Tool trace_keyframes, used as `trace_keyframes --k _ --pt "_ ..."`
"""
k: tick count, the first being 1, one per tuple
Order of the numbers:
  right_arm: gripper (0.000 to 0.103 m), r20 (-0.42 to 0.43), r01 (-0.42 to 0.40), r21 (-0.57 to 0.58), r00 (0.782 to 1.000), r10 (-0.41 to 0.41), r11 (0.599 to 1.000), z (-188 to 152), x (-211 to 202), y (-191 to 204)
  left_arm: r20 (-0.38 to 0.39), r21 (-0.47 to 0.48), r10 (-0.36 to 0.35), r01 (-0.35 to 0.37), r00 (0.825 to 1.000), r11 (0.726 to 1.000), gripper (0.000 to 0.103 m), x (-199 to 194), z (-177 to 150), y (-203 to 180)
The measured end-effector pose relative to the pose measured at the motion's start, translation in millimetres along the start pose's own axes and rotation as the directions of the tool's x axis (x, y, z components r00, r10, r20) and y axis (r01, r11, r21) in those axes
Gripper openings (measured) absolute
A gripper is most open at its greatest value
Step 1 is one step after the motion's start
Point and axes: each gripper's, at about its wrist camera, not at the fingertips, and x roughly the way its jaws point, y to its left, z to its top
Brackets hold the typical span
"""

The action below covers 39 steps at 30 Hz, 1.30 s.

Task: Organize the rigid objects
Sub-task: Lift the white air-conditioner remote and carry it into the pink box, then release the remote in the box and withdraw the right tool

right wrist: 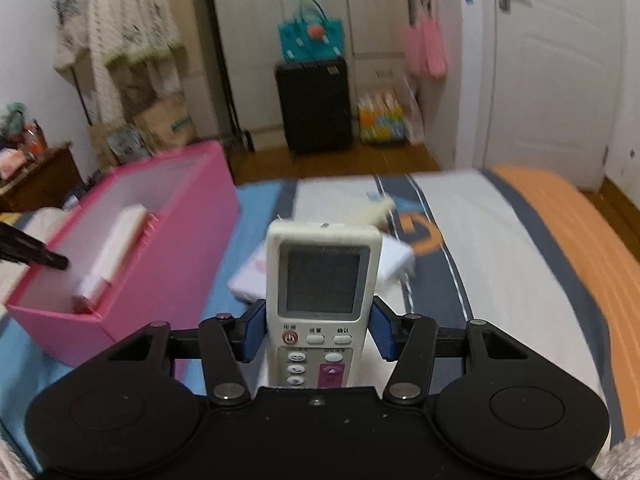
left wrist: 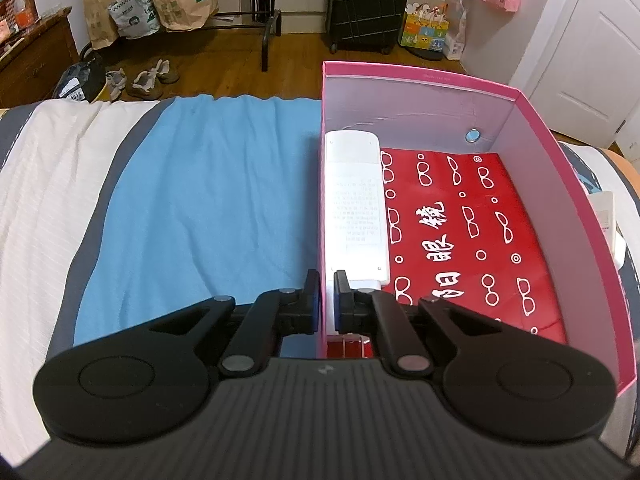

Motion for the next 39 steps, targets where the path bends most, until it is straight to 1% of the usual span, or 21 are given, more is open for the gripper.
trace_keyframes --k 4,6,8,10,12,14,16,20,23,25,28,33,37,39 --pt "0.058 0.08 -0.07 -0.037 0.994 0.072 0.997 25.0 -24.0 21.7 0.005 0.004 0.001 -0.001 1.0 1.0 0.004 -1.2 0.0 -0.7" --pt "0.058 0.13 -0.115 -0.069 0.984 0.123 0.991 40.5 -36.2 36.6 0.008 0.009 -0.002 0.002 1.0 1.0 0.004 -2.6 -0.8 -1.1" --pt "0.058 0.148 -0.177 -0.107 0.97 0.192 0.978 56.3 -44.8 53.0 0.008 0.025 -0.01 0.009 1.0 1.0 0.004 -4.4 -0.8 -1.1" --pt "0.058 0.123 -0.263 -0.13 0.952 0.279 0.956 71.8 -47.0 68.3 0.003 0.034 -0.021 0.021 1.0 0.999 0.004 -5.3 -0.5 0.8" --pt "0.058 0.05 -0.36 -0.098 0.929 0.366 0.928 89.6 -35.5 83.8 0.0 0.031 -0.036 0.036 0.999 0.999 0.004 -4.7 0.0 3.7" --pt "0.058 -0.033 -0.412 -0.049 0.911 0.411 0.91 100.5 -17.2 98.5 0.0 0.025 -0.048 0.048 0.999 0.999 0.005 -4.3 0.1 6.2" --pt "0.058 -0.116 -0.443 -0.008 0.891 0.439 0.897 109.6 8.9 112.7 0.003 0.034 -0.047 0.047 0.999 0.998 0.005 -4.3 -0.5 5.8" --pt "0.058 -0.255 -0.436 0.104 0.857 0.447 0.894 111.2 74.6 132.4 0.008 0.046 -0.039 0.039 0.999 0.998 0.005 -4.0 -1.7 3.7" --pt "0.058 -0.341 -0.421 0.21 0.814 0.47 0.882 102.7 122.9 140.6 0.01 0.038 -0.047 0.047 0.999 0.998 0.005 -3.6 -1.5 5.5" --pt "0.058 -0.38 -0.405 0.262 0.791 0.479 0.876 90.9 145.7 147.1 0.01 0.031 -0.052 0.052 0.999 0.998 0.005 -2.7 -1.3 6.8" --pt "0.058 -0.412 -0.384 0.309 0.77 0.487 0.87 86.4 173.0 159.1 0.013 0.037 -0.051 0.051 0.999 0.998 0.005 -2.4 -1.7 6.2" --pt "0.058 -0.432 -0.339 0.327 0.777 0.458 0.882 92.2 211.0 171.9 0.015 0.04 -0.049 0.048 0.999 0.998 0.005 -2.9 -2.7 6.6" --pt "0.058 -0.442 -0.316 0.371 0.767 0.466 0.873 94.9 228.7 170.8 0.016 0.05 -0.04 0.04 0.999 0.998 0.005 -3.9 -2.8 5.3" --pt "0.058 -0.439 -0.309 0.38 0.769 0.464 0.872 95.9 233.2 171.6 0.015 0.054 -0.036 0.035 0.999 0.998 0.005 -4.6 -3.0 4.4"
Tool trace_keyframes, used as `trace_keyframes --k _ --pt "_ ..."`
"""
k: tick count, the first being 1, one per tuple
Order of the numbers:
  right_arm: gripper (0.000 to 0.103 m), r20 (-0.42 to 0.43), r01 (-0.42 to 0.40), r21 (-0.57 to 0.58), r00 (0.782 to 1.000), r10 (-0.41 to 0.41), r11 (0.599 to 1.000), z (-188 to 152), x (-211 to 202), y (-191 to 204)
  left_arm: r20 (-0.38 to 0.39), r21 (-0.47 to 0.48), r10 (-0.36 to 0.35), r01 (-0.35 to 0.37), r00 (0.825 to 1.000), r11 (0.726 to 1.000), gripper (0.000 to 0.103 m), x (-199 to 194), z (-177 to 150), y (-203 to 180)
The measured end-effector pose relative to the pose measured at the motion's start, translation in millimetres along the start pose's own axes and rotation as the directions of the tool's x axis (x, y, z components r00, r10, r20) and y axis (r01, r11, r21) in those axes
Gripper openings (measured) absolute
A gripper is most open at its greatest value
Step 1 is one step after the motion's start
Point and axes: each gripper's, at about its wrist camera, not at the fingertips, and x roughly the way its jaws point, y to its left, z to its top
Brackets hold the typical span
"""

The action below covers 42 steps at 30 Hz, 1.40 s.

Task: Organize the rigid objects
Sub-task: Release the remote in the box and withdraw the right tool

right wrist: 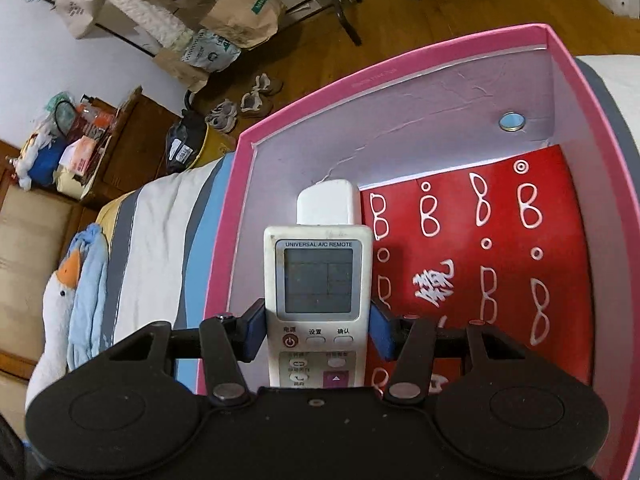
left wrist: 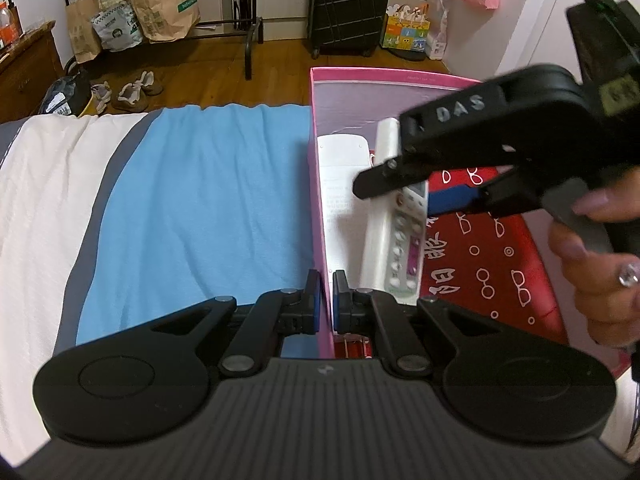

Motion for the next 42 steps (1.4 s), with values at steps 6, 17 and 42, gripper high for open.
trace_keyframes --k 6,17,42 --pt "0.06 -0.02 -0.035 0.065 0.999 0.037 0.997 8.4 10.5 -7.0 0.001 0.016 0.013 -0.013 1.0 1.0 0.005 0.3 0.5 -5.1" --pt "0.065 -0.029 -0.15 0.109 0.988 0.154 0.983 8.9 4.9 -15.5 0.0 0.023 0.025 -0.025 1.0 0.999 0.008 3.6 2.8 -9.7" --pt "0.068 0.302 0.247 -0.465 0.947 -0.11 0.85 -80.1 -200.7 -78.5 -0.052 0.063 0.02 -0.016 0.998 0.998 0.008 5.1 9.7 -10.9"
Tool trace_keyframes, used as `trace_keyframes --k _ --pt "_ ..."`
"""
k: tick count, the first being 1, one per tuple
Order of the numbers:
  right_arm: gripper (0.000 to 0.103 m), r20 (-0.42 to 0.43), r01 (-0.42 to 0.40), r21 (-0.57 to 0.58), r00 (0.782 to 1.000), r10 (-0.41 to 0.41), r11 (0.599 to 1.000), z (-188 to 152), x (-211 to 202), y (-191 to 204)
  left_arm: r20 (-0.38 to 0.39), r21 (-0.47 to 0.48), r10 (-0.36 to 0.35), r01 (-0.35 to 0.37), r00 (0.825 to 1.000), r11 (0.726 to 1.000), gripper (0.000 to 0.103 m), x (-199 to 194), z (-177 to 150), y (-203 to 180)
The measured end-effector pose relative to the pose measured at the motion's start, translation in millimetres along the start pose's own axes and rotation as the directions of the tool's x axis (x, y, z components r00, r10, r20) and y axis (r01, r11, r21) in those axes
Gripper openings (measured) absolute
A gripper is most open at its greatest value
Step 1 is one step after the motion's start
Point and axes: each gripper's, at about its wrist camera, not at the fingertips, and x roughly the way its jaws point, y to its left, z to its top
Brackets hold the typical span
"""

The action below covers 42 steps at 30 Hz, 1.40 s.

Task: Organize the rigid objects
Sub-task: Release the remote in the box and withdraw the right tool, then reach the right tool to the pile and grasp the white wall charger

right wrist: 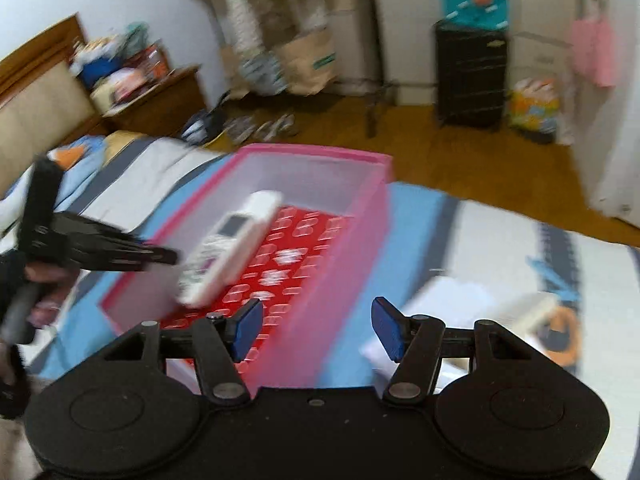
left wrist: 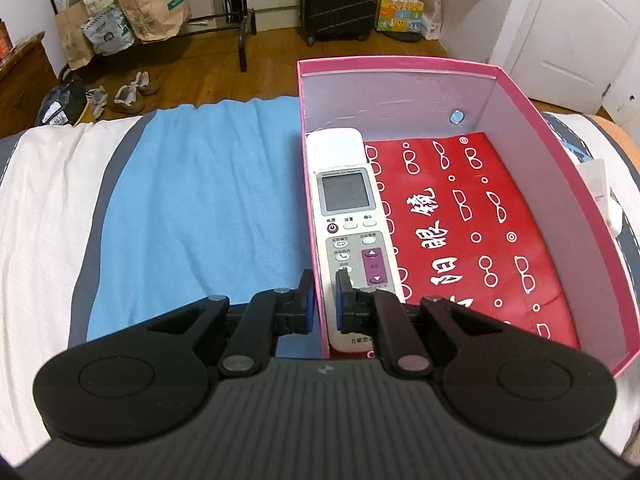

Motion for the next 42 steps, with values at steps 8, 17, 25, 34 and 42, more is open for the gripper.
trace_keyframes --k 8,17,25,34,42 --pt "0.069 0.094 0.185 0.027 0.978 -0.187 0.982 -42.7 6.5 -54.8 -0.066 0.023 0.004 -0.002 0.998 1.0 0.052 1.4 10.8 -5.6" --pt "0.069 0.053 0.089 0.104 0.994 -0.095 0.991 -39.1 18.5 -69.8 -0.182 -0.126 0.051 -0.075 0.982 0.989 0.089 -10.9 38.6 17.6" --pt "0.069 0.039 0.063 0.147 0.997 -0.07 0.987 -44.0 20.6 -76.6 -0.178 -0.047 0.087 -0.097 0.98 0.994 0.086 -29.7 52.9 6.3" --pt "0.069 0.035 0.044 0.173 0.998 -0.051 0.984 -45.6 20.3 -80.9 -0.121 -0.069 0.146 -0.155 0.982 0.985 0.08 -24.3 45.1 -7.7" --pt "0.069 0.077 0.094 0.093 0.992 -0.101 0.991 -53.1 21.6 -73.3 -0.098 -0.122 0.051 -0.063 0.994 0.99 0.043 -3.5 29.1 0.0"
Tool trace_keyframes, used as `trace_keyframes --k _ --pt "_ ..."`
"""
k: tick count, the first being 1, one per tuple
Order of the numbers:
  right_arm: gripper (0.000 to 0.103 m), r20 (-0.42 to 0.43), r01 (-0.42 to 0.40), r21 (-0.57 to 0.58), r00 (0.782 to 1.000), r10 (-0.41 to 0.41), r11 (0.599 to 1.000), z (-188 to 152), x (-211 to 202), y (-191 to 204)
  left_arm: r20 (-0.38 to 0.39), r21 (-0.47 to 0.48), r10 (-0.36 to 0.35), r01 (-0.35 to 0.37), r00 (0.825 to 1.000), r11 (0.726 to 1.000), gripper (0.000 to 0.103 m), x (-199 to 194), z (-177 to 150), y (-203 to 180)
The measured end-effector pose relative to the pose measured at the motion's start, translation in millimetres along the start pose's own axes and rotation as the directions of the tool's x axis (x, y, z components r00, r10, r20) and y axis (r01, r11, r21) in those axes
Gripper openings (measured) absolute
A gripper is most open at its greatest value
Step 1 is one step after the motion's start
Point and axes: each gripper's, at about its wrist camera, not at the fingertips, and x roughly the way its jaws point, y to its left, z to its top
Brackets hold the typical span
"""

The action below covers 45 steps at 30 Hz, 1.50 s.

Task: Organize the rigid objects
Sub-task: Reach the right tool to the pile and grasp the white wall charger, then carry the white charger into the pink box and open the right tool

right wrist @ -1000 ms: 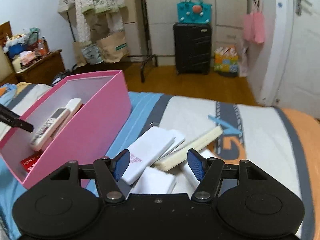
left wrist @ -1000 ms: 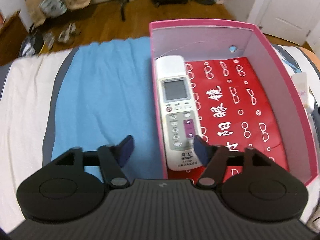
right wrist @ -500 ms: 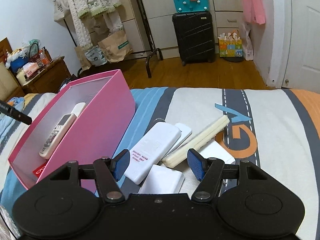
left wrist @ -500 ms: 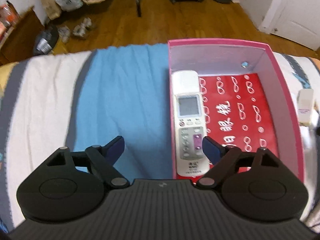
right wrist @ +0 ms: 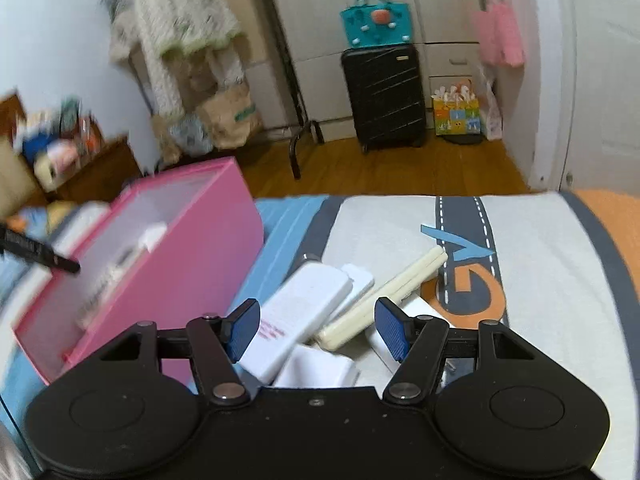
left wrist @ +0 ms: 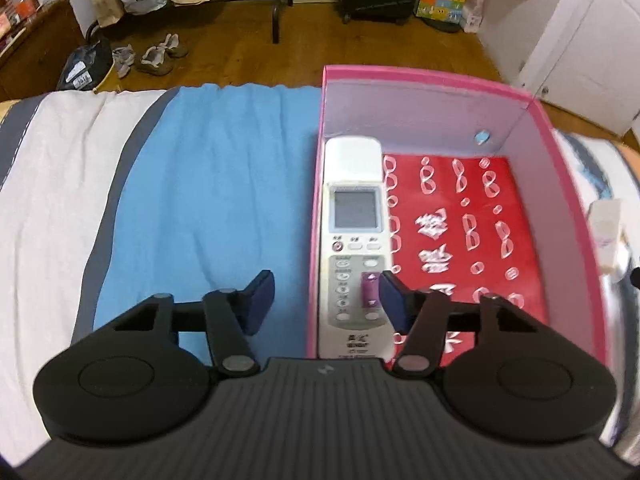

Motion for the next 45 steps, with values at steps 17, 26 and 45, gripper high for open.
trace_keyframes --k 17,26,45 --pt "0.064 -0.246 0.174 -0.05 0.952 -0.181 0.983 -23.2 64.9 35.2 0.043 -0.054 -0.068 0.07 0.997 0.996 0.005 12.2 -8.5 17.4" --pt "0.057 -0.249 0.085 0.053 0.966 -0.07 0.995 -24.7 36.5 35.2 0.032 -0.101 -0.098 0.1 0.995 0.99 0.005 16.5 -9.4 27.1" --pt "0.057 -0.046 0.093 0.095 0.995 -0.089 0.991 -20.7 -20.8 33.7 0.038 -0.151 -0.098 0.102 0.995 0.983 0.006 13.9 -12.6 30.4"
